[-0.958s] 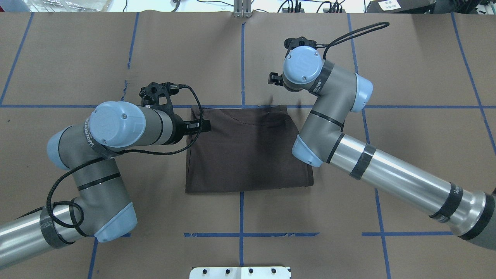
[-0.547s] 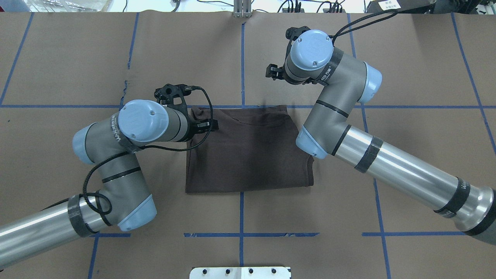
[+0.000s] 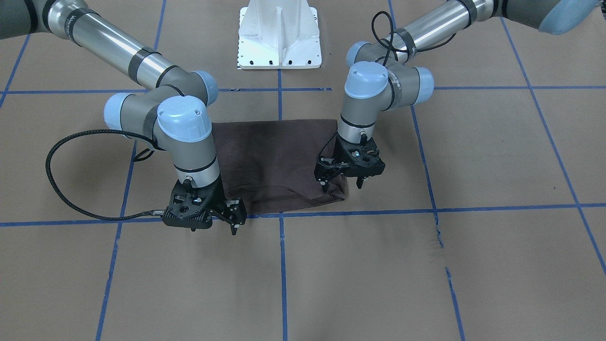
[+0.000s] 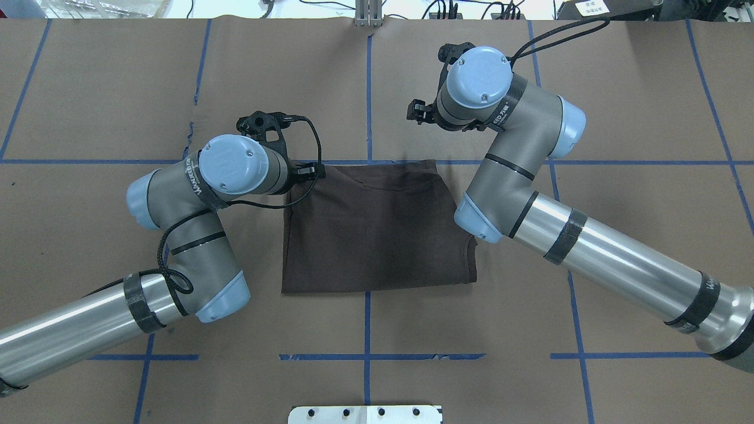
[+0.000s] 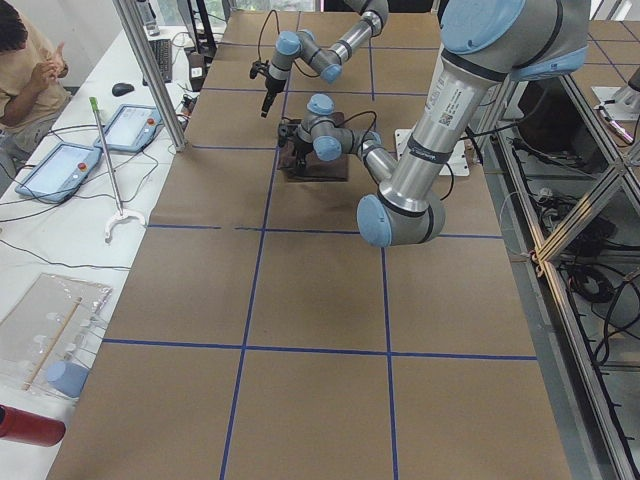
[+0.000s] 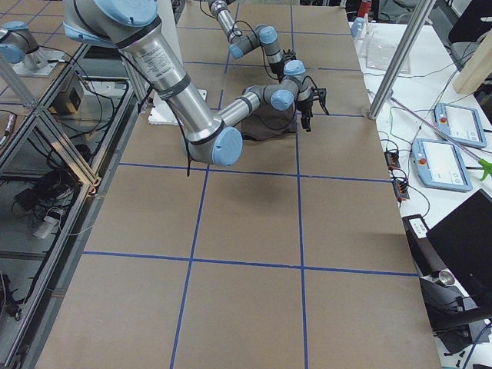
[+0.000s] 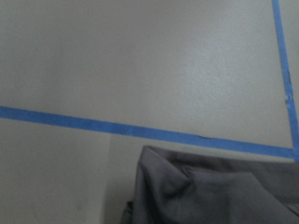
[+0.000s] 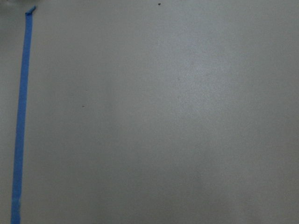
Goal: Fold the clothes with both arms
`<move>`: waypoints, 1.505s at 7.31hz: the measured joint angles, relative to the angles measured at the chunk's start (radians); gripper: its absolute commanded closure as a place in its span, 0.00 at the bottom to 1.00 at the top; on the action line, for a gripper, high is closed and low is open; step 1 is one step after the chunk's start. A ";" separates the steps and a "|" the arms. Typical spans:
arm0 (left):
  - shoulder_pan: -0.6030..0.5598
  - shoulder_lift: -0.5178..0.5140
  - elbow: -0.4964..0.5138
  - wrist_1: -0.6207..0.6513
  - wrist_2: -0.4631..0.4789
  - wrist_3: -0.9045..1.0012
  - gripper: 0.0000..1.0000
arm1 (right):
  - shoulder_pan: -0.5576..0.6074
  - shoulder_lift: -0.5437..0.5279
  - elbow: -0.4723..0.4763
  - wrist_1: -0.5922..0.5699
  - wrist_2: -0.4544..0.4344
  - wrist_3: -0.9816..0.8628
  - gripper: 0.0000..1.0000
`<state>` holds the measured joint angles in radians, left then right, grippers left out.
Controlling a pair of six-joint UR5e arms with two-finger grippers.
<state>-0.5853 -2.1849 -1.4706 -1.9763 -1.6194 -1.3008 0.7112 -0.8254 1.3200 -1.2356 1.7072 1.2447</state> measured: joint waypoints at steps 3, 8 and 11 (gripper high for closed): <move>-0.064 0.052 0.016 -0.006 0.053 0.141 0.00 | 0.000 -0.010 0.006 0.004 0.000 0.002 0.00; -0.133 0.130 -0.214 0.109 -0.048 0.342 0.00 | 0.102 -0.134 0.194 -0.089 0.170 -0.084 0.00; -0.300 0.273 -0.652 0.524 -0.195 0.691 0.00 | 0.330 -0.477 0.694 -0.461 0.353 -0.562 0.00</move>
<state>-0.8855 -1.9123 -2.1221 -1.4527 -1.8140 -0.6102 1.0407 -1.3024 2.0137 -1.6970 2.0600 0.6825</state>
